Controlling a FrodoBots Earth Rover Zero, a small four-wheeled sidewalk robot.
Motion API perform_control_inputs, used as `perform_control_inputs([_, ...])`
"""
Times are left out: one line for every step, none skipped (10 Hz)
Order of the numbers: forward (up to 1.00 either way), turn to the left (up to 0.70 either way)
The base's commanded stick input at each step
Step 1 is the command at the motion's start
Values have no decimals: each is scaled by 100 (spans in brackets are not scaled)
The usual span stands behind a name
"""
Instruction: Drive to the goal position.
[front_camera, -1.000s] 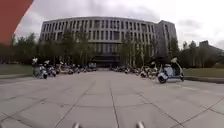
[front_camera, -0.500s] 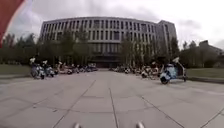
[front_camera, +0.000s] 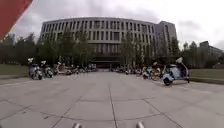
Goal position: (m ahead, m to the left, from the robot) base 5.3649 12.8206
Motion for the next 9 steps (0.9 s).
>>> perform_control_inputs([45, 0])
perform_control_inputs([45, 0])
perform_control_inputs([45, 0])
perform_control_inputs([45, 0])
perform_control_inputs([45, 0])
perform_control_inputs([45, 0])
perform_control_inputs([45, 0])
perform_control_inputs([45, 0])
perform_control_inputs([45, 0])
